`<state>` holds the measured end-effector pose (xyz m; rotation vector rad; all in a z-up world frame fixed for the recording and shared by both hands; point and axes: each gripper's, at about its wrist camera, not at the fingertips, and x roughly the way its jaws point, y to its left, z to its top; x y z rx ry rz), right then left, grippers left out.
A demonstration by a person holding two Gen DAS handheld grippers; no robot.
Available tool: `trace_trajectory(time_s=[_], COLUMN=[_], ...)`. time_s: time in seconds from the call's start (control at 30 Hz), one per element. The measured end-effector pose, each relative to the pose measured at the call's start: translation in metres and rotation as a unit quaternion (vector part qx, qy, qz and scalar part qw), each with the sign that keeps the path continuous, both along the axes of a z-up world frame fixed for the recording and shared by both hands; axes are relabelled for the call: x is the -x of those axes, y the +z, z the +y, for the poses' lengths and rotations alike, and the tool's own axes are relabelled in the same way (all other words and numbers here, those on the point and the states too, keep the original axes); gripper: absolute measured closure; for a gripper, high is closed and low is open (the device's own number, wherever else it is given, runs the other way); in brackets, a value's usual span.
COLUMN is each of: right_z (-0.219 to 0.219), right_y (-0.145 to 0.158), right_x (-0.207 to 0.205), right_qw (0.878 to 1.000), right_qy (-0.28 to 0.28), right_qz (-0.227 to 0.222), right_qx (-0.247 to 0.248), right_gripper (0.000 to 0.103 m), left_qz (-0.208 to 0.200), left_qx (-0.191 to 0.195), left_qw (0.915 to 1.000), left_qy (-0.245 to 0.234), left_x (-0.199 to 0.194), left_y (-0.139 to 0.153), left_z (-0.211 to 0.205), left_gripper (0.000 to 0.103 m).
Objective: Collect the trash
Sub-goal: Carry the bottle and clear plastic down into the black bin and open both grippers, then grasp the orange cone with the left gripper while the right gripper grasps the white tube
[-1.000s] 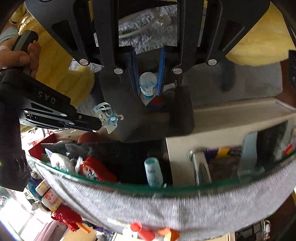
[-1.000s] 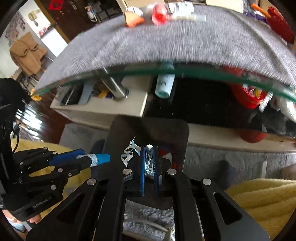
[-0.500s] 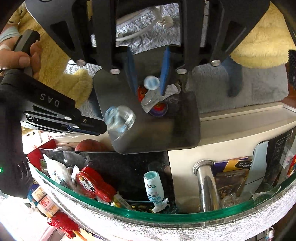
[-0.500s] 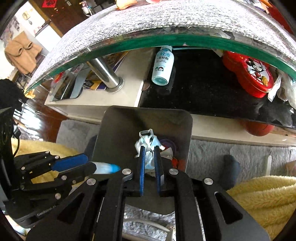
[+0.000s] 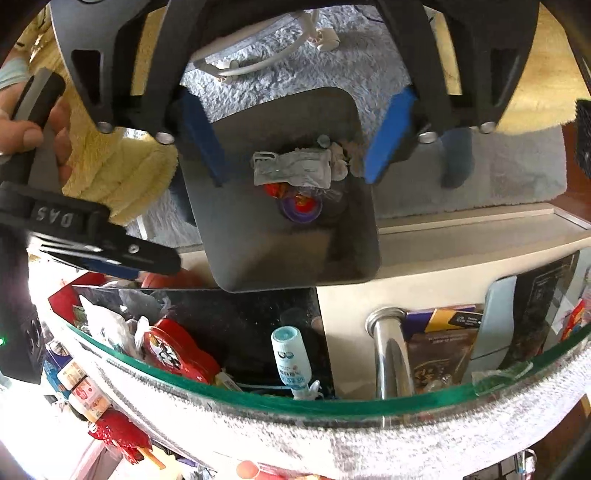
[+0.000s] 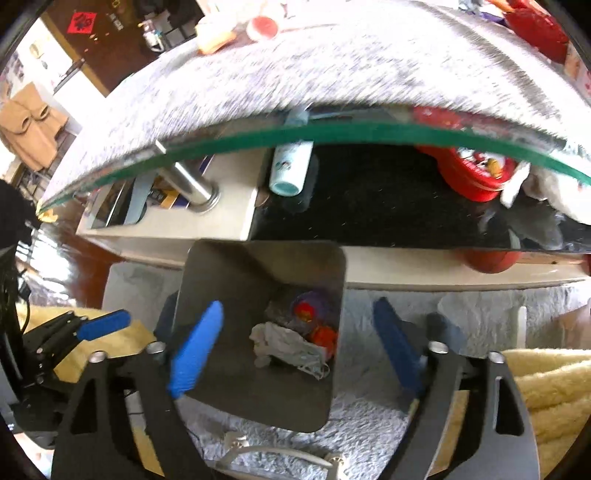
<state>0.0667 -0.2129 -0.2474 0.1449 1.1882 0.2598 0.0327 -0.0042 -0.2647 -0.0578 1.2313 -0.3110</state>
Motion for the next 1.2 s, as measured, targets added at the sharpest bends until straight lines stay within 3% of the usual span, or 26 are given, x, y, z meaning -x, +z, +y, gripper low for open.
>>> trace_trajectory(time_s=[0.07,0.17,0.6,0.87,1.2], right_z=[-0.006,-0.016,-0.042,-0.044,-0.037], right_y=[0.004,0.014,0.084,0.09,0.077], right_x=[-0.002,-0.007,-0.049,-0.084,-0.136], right_qw=[1.0,1.0,0.996,0.995,0.995], right_qy=[-0.006,-0.018,-0.045,-0.042,-0.022], right_qz=[-0.002,-0.009,-0.082,-0.091,-0.099], right_qx=[0.0,-0.005,-0.01,0.001,0.027], right_gripper=[0.008,0.008,0.007,0.007,0.014], left_qz=[-0.006,-0.021,-0.09,-0.103,-0.097], left_qx=[-0.003,-0.014,-0.008,-0.006,-0.005], left_qw=[1.0,0.9997,0.9954,0.9933,0.9938], left_qy=[0.001,0.001,0.033,0.053,0.054], left_x=[-0.002,-0.005,-0.054,-0.099,-0.157], left_y=[0.006,0.019,0.092,0.116,0.114], left_z=[0.001,0.002,0.014,0.02,0.013], left_gripper=[0.016,0.012,0.009,0.009,0.012])
